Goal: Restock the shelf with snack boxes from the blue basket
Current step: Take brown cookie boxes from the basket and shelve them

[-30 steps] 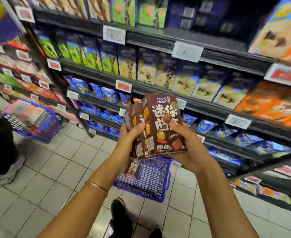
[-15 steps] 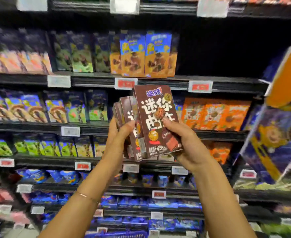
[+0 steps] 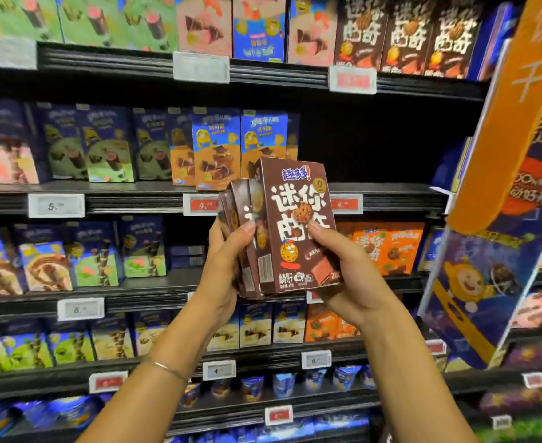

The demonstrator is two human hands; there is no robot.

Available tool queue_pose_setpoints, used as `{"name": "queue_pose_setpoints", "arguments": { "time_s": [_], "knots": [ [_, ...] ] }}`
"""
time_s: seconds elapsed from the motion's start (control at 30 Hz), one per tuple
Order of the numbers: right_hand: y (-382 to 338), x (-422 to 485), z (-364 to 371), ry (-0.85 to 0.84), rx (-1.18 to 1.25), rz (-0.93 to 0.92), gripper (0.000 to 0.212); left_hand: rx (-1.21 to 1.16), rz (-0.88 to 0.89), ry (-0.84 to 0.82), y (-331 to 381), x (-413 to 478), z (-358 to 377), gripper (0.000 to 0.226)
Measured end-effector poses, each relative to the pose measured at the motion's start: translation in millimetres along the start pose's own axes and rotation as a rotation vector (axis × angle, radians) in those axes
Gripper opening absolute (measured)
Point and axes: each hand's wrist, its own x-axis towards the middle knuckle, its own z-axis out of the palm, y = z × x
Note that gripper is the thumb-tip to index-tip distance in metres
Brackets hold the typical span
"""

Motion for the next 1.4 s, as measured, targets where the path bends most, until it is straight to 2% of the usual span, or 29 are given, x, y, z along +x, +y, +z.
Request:
{"name": "queue_pose_setpoints", "arguments": {
  "time_s": [0.07,0.2,0.37,0.53,0.67,0.73,1.03,1.2,1.33,1.4],
  "knots": [
    [3,4,-2,0.013,-0.005,0.0,0.044,-0.004,-0.008,0.002,-2,4,1,0.097],
    [6,15,-9,0.02,-0.029,-0.003,0.035,0.024,-0.028,0.004,-5,10,7,0.135],
    [-5,26,-19,0.006,-0.104,-0.014,0.026,0.035,-0.029,0.008,-10,22,12,0.141],
    [-17,31,-34,-0.062,-0.107,-0.02,0.02,0.016,0.019,0.109,-18,22,24,0.128],
    [-23,32,-47,-0.114,-0.157,-0.013,0.015,-0.012,0.04,0.143,-27,23,27,0.099],
    [-27,32,-56,-0.123,-0.16,-0.013,0.015,0.001,0.063,0.16,-30,22,29,0.094],
    [-46,25,-98,-0.204,-0.097,-0.083,0.031,0.051,0.18,0.113,-35,5,44,0.076],
    [-52,25,-109,-0.208,-0.091,-0.152,0.026,0.122,0.27,0.096,-16,10,54,0.08],
    [-65,40,-124,-0.14,-0.041,-0.241,0.041,0.086,0.284,0.084,6,20,57,0.087],
    [-75,56,-128,-0.051,-0.109,-0.309,0.044,0.055,0.291,0.061,19,26,58,0.092]
  ]
}}
